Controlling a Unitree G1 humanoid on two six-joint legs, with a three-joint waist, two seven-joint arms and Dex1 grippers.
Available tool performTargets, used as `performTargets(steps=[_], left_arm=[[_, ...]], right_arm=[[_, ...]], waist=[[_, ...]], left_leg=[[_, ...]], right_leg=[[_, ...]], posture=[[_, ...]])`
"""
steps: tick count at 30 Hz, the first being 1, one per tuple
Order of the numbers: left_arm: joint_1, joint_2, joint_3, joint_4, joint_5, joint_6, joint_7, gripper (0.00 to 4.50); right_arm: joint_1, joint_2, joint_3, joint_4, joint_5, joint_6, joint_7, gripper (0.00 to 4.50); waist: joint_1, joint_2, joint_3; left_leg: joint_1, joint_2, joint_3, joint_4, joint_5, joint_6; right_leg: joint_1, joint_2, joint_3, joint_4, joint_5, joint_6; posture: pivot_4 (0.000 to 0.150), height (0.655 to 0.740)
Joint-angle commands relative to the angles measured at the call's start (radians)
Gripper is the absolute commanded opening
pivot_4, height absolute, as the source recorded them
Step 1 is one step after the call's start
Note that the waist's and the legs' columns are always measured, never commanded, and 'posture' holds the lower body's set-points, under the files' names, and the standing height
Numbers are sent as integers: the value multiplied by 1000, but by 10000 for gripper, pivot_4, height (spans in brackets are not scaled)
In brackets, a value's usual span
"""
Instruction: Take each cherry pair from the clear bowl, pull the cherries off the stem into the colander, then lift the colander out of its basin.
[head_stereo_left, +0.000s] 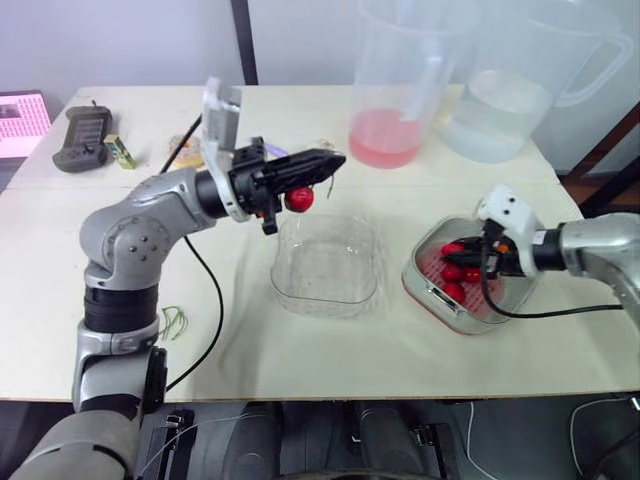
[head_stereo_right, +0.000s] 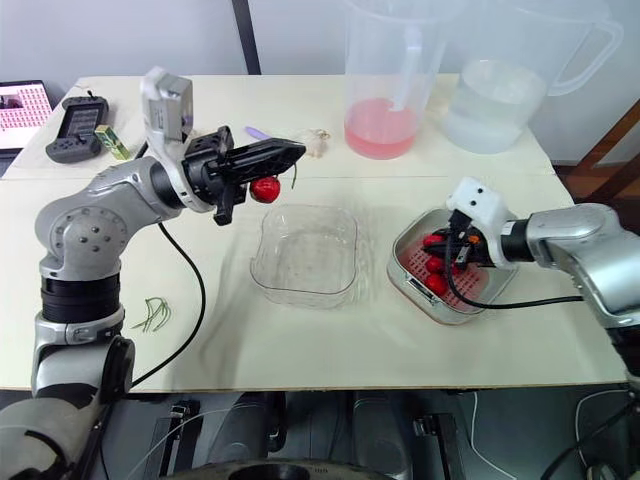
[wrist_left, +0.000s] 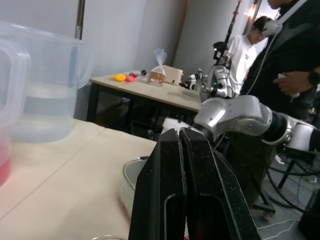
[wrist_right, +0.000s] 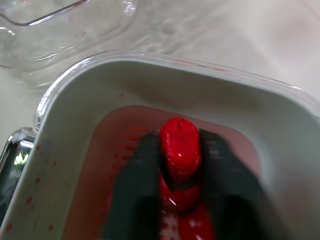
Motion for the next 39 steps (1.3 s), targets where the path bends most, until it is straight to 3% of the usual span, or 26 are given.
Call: performTargets(steps=[1, 4, 8, 12, 15, 23, 31, 34, 38, 39], left_arm=[[-40, -6, 0, -15, 1, -17, -11, 0], [-45, -12, -3, -22, -1, -18, -20, 0], [-41, -15, 1, -35, -15, -10, -19, 0], [-45, -17, 1, -31, -16, -9, -22, 0], [-49, -20, -8, -36, -9, -13, -29, 0], [-53, -33, -6, -57, -25, 0, -15, 0], [-41, -41, -4, -79, -43, 3, 14, 0], [-37, -39, -4, -84, -44, 1, 19, 0], [-37, -37, -5, -86, -44, -1, 22, 0], [-37, -37, -5, -86, -44, -1, 23, 0]], right_arm=[[-17, -2, -37, -6, -16, -2, 25, 31656], [-39, -10, -80, -5, 18, 30, 50, 44309], [-105, 48, -190, -46, 191, 169, 67, 44309], [-217, 214, -298, -109, 445, 341, -26, 44309], [-264, 337, -314, -140, 544, 408, -134, 44309], [-298, 584, -306, -163, 678, 438, -370, 44309], [-312, 693, -277, -153, 742, 428, -474, 44309], [-311, 720, -270, -156, 759, 422, -499, 35994], [-317, 730, -269, -153, 774, 411, -522, 16383], [-318, 731, -265, -153, 774, 407, -525, 16383]], waist=[[1, 0, 0], [2, 0, 0], [-3, 0, 0], [-4, 0, 0], [0, 0, 0], [1, 0, 0], [-1, 0, 0], [-2, 0, 0], [-2, 0, 0], [-2, 0, 0]], left_leg=[[0, 0, 0, 0, 0, 0], [-1, 0, 0, 0, 0, 0], [-1, 0, 0, 0, 0, 0], [1, 1, -1, 0, 0, 0], [2, 1, -2, 0, 0, 0], [0, 0, -2, 1, 0, 0], [1, 0, -2, 1, 0, 0], [1, 0, -2, 0, 0, 0], [1, 0, -2, 0, 0, 0], [1, 0, -2, 0, 0, 0]], right_leg=[[0, 0, 0, 0, 0, 0], [0, 0, 0, 0, 0, 0], [0, 0, 0, 0, 0, 0], [0, 2, 0, 3, 0, 0], [1, 2, 0, 3, 0, 0], [1, 0, 0, 2, 0, 0], [1, 1, 0, 3, 0, 0], [1, 1, 0, 3, 0, 0], [1, 1, 0, 3, 0, 0], [1, 1, 0, 3, 0, 0]], posture=[[1500, 7400], [1500, 7400], [1500, 7400], [1500, 7400], [1500, 7400], [1500, 7400], [1500, 7400], [1500, 7400], [1500, 7400], [1500, 7400]])
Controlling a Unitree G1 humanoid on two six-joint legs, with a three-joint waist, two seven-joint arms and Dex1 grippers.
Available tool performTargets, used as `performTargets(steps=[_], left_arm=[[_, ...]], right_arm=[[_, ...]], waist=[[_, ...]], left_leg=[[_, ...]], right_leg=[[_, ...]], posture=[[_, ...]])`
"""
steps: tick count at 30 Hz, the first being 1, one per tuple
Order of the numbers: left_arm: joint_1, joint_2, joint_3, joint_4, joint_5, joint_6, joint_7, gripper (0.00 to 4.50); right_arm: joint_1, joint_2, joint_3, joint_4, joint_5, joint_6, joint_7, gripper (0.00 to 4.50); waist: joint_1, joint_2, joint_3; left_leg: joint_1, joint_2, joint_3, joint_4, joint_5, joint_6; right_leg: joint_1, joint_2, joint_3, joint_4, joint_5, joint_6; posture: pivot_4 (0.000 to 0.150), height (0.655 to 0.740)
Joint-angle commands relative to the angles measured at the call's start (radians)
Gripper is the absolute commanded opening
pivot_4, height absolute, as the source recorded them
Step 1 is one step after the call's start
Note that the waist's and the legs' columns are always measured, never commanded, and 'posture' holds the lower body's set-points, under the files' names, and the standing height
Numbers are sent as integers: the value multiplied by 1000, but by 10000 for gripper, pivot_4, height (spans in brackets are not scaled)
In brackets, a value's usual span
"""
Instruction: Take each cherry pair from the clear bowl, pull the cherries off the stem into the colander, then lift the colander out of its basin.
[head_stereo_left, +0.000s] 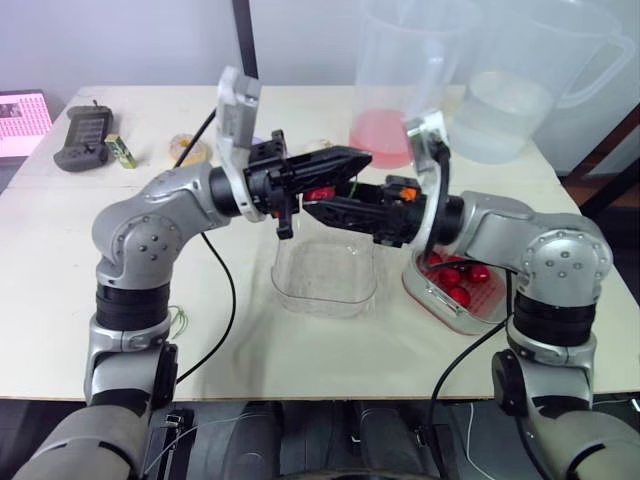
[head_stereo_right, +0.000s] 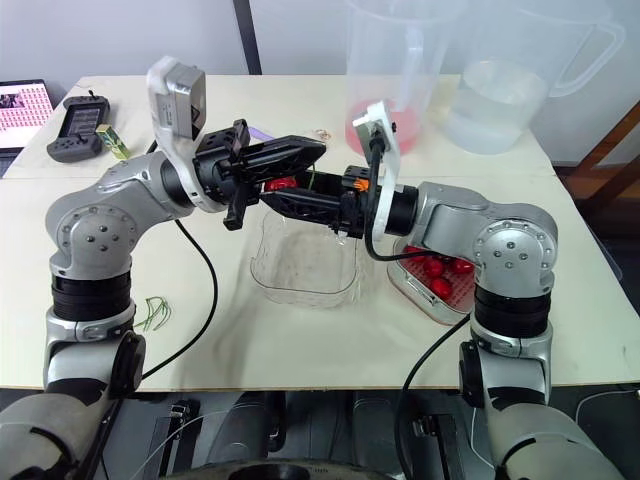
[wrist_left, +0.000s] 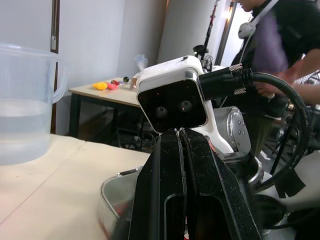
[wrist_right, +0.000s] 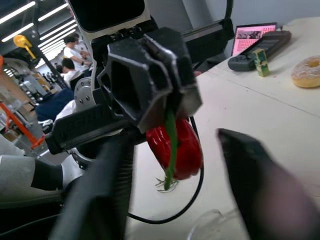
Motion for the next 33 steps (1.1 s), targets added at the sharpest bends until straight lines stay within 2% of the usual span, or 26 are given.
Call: performTargets(steps=[1, 8, 11, 12, 17, 22, 28, 33], left_arm=[[-10, 2, 14, -35, -14, -9, 2, 0], [-16, -2, 6, -30, -12, -12, -2, 0], [-24, 2, 6, -17, -5, -18, -11, 0], [-26, 3, 6, -15, -3, -19, -13, 0], [-30, 5, 5, -9, 2, -23, -19, 0], [-31, 1, 0, -4, 8, -27, -25, 0], [-35, -1, -7, 8, 16, -39, -32, 0], [-37, 14, -3, 21, 23, -47, -46, 0]], right_arm=[[-24, 6, -5, -19, 24, -28, -10, 16383], [-19, -2, 6, -21, 29, -37, -11, 16383], [-13, -10, 11, -29, 35, -31, -7, 3271], [-11, -14, 13, -32, 33, -32, -8, 1195], [17, -61, 50, -61, -13, -32, 29, 1195], [75, -217, 136, -82, -152, -63, 155, 1195], [127, -315, 206, -127, -234, -92, 259, 1195], [147, -401, 135, -114, -234, -96, 334, 1195]], waist=[[0, 0, 0], [0, 0, 0], [0, 0, 0], [0, 0, 0], [0, 0, 0], [2, 0, 0], [-2, 0, 0], [2, 0, 0]], left_leg=[[0, 0, 0, 0, 0, 0], [0, 0, 0, 0, 0, 0], [0, 0, 0, 0, 0, 0], [0, 0, 0, 0, 0, 0], [0, 0, 0, 0, 0, 0], [0, 0, 0, 0, 0, 0], [0, 0, 0, 0, 0, 0], [0, 0, 0, 0, 0, 0]], right_leg=[[0, 0, 0, 0, 0, 0], [0, 0, 0, 0, 0, 0], [0, 0, 0, 0, 0, 0], [0, 0, 0, 0, 0, 0], [0, 0, 0, 0, 0, 0], [0, 0, 0, -1, 0, 0], [0, 0, 0, -1, 0, 0], [0, 0, 0, -1, 0, 0]], posture=[[1500, 7400], [1500, 7400], [1500, 7400], [1500, 7400], [1500, 7400], [1500, 7400], [1500, 7400], [1500, 7400]])
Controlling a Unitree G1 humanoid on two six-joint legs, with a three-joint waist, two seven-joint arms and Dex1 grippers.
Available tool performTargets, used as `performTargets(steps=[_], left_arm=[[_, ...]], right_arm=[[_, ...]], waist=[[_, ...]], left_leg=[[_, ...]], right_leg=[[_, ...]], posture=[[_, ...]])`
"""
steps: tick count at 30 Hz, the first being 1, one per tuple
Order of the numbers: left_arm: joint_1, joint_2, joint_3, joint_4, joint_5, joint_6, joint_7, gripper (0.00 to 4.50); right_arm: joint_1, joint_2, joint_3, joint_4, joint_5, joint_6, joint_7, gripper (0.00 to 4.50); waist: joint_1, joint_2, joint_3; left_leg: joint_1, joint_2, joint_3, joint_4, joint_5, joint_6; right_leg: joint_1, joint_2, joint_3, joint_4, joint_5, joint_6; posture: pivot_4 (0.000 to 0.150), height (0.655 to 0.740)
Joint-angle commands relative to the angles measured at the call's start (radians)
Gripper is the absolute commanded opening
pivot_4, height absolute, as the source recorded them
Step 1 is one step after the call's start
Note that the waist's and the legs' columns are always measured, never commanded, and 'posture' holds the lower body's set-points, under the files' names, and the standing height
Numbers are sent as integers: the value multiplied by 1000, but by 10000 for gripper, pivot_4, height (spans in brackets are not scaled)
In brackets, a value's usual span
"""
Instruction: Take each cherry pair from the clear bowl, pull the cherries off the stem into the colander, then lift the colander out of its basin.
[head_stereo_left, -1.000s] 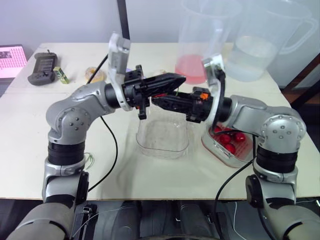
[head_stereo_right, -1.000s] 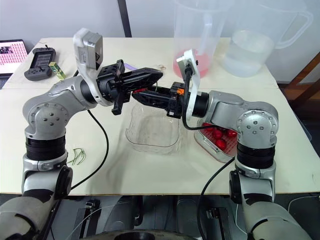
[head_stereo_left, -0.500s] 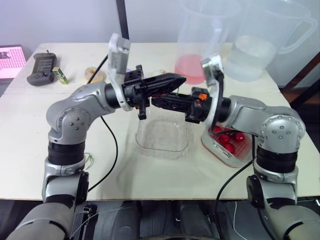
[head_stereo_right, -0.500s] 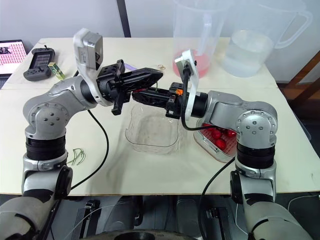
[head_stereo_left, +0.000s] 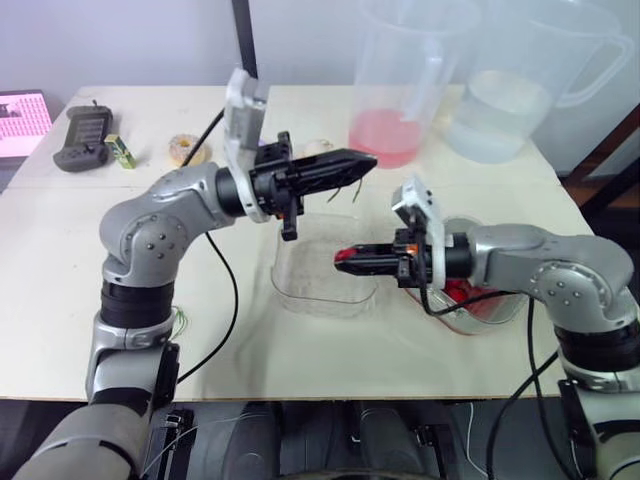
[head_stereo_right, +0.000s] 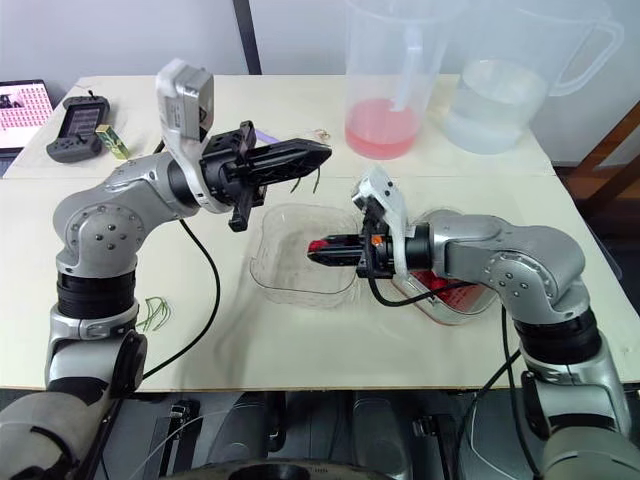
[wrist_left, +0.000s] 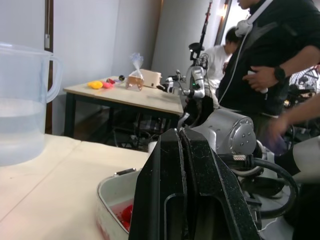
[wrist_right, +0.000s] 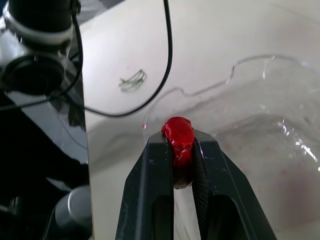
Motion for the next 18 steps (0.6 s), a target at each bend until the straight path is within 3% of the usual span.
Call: performTargets(steps=[1, 3, 11, 18], left_arm=[[-20, 16, 25, -4, 5, -22, -17, 0], [-18, 19, 26, -2, 7, -24, -20, 0], [21, 67, 31, -2, 45, -40, -49, 0], [23, 121, 20, 44, 115, -86, -117, 0]], right_arm=[[-3, -73, -85, -7, -4, -25, 62, 1195], [-5, -114, -105, 10, -22, -33, 83, 1195], [125, -575, -85, 223, -392, -320, 365, 1195], [224, -616, -69, 297, -493, -408, 478, 1195]], waist=[[0, 0, 0], [1, 0, 0], [2, 1, 1], [-4, 1, 1]], left_leg=[[0, 0, 0, 0, 0, 0], [0, 0, 0, 0, 0, 0], [-1, -1, 1, 0, 0, 0], [1, 0, 2, -1, 0, 0]], right_leg=[[0, 0, 0, 0, 0, 0], [0, 0, 0, 0, 0, 0], [0, -1, 0, -4, 0, 0], [-1, -1, 0, -1, -1, 2]], posture=[[1500, 7400], [1500, 7400], [1500, 7400], [1500, 7400]])
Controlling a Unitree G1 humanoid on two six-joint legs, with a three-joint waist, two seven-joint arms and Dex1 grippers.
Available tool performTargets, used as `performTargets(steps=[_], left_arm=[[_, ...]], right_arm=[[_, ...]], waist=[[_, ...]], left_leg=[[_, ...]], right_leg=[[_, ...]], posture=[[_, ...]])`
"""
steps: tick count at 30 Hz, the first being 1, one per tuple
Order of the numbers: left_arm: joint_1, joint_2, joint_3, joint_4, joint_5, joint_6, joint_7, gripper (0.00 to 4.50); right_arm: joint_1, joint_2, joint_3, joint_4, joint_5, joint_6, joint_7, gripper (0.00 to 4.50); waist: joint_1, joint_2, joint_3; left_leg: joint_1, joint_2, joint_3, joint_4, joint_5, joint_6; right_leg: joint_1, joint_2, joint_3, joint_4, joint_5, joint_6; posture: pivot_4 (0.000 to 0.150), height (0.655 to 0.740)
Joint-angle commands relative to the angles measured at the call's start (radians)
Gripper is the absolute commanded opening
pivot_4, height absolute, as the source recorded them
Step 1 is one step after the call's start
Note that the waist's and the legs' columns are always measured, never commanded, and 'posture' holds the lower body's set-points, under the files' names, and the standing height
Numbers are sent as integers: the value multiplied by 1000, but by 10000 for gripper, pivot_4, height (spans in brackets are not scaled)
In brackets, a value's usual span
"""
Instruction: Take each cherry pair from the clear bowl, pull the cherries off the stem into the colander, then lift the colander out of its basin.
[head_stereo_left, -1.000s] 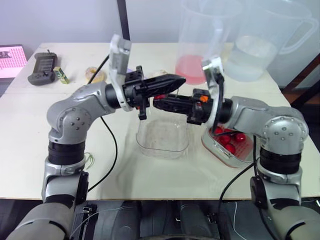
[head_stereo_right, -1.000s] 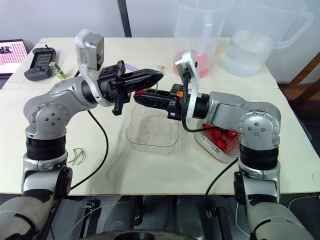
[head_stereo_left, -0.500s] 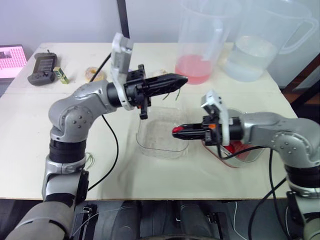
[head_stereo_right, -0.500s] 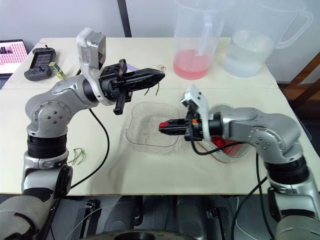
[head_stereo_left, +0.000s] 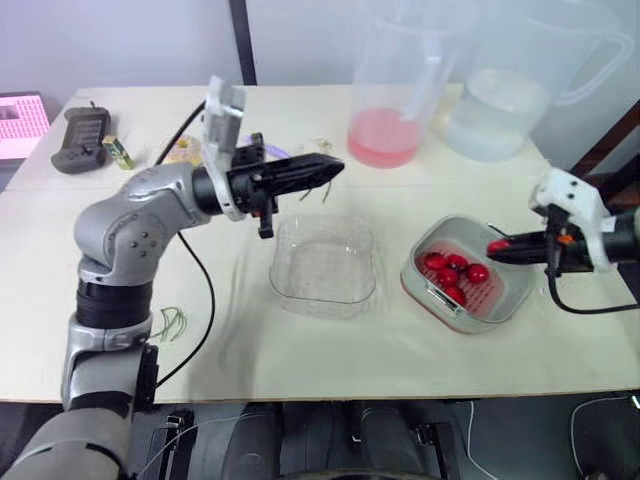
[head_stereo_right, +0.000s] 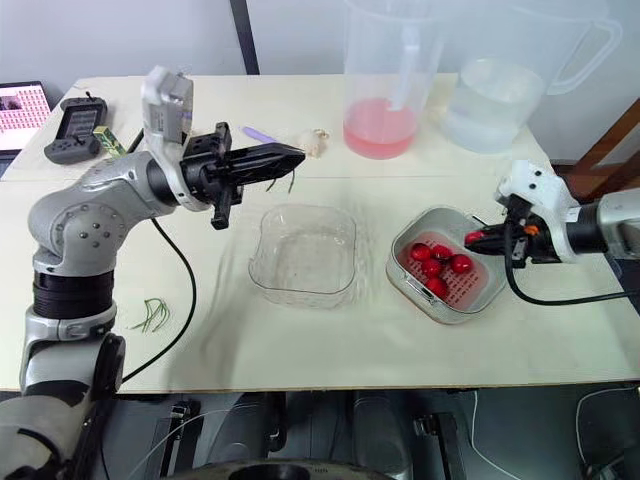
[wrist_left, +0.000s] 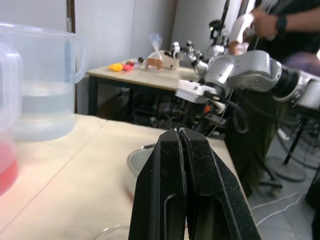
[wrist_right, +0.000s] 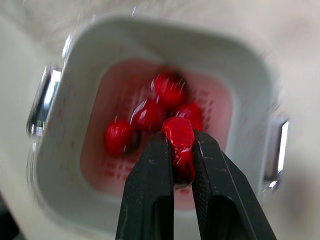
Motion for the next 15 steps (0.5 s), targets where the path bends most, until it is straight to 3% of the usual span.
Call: performTargets(steps=[1, 2, 7, 9, 15], left_arm=[[-10, 11, 10, -2, 23, -38, -23, 0], [-13, 11, 10, -2, 25, -40, -25, 0], [-5, 30, 15, -23, 30, -31, -34, 0], [3, 50, 27, -29, 26, -23, -38, 0], [80, 159, 110, -72, 0, 16, -18, 0]], right_arm=[[7, -2, 0, 8, -48, -26, 22, 10864], [5, 6, 3, 15, -62, -31, 18, 13143], [-43, 9, -23, 26, -43, -18, 67, 37226], [-107, 4, -33, 59, -22, -17, 117, 44770], [-356, 118, -63, 73, 134, 60, 199, 44770]], waist=[[2, 0, 0], [3, 0, 0], [5, 0, 0], [4, 0, 0], [-1, 1, 1]], left_leg=[[0, 0, 0, 0, 0, 0], [0, 0, 0, 0, 0, 0], [-1, 0, 1, 0, 0, 0], [0, 0, 0, 0, 0, 0], [1, 1, 0, -1, 0, 0]], right_leg=[[0, 0, 0, 0, 0, 0], [0, 0, 0, 0, 0, 0], [0, -1, 0, 0, 1, -1], [0, -1, 0, 0, 1, -1], [0, 1, 0, 1, 1, -1]], posture=[[1500, 7400], [1500, 7400], [1500, 7400], [1500, 7400], [1500, 7400]])
